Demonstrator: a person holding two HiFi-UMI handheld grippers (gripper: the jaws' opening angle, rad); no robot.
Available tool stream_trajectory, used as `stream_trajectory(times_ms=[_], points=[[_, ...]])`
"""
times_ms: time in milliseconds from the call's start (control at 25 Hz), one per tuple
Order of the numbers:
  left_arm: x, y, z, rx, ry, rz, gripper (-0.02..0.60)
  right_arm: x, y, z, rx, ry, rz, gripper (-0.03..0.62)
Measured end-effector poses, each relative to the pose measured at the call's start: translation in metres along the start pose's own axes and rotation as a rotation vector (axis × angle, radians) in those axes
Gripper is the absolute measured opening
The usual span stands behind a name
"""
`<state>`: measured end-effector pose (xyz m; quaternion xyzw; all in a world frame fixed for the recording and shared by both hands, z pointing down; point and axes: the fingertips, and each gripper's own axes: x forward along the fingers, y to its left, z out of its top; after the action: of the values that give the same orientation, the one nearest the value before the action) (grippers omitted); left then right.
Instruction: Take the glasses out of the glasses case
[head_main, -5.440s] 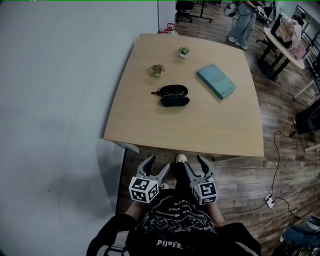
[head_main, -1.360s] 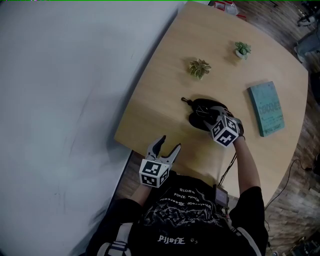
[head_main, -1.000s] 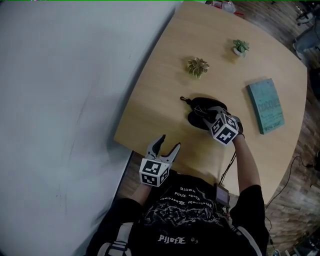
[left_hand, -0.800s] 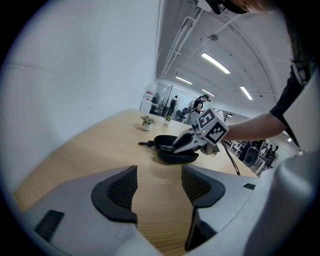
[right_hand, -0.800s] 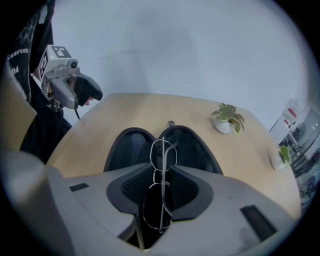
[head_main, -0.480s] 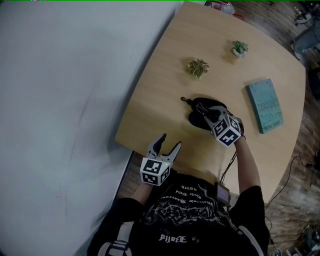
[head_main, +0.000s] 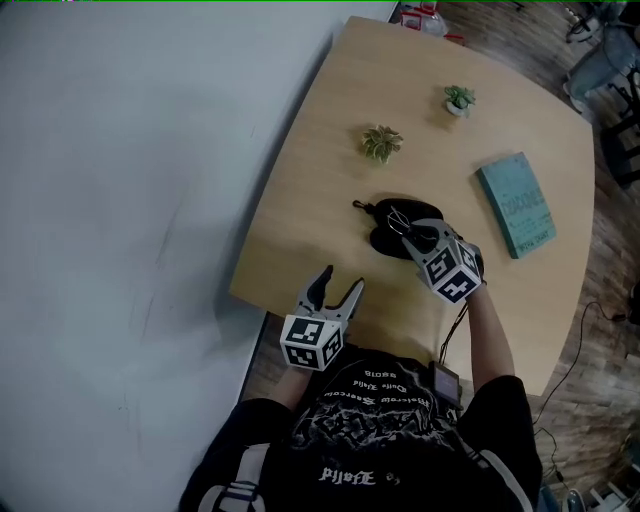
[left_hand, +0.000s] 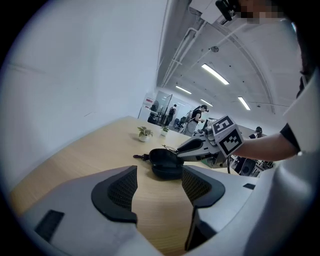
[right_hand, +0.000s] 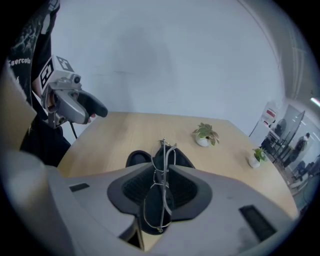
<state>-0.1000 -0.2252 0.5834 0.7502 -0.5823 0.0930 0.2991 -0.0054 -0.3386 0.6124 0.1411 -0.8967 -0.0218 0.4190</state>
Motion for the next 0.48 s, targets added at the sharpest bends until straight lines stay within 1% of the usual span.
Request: stream_trajectory(times_ms=[240, 480], points=[[-0.006, -0.009, 0.005, 0.025, -0.012, -0.048, 0.285, -0.029, 0.007, 0.008, -0.013, -0.016, -0.088, 0.100], [-0.012, -0.014, 0.005, 0.054, -0.019, -0.088, 0.285, -0.058, 0.012, 0.016, 0.020, -0.048, -0.177, 0.099]])
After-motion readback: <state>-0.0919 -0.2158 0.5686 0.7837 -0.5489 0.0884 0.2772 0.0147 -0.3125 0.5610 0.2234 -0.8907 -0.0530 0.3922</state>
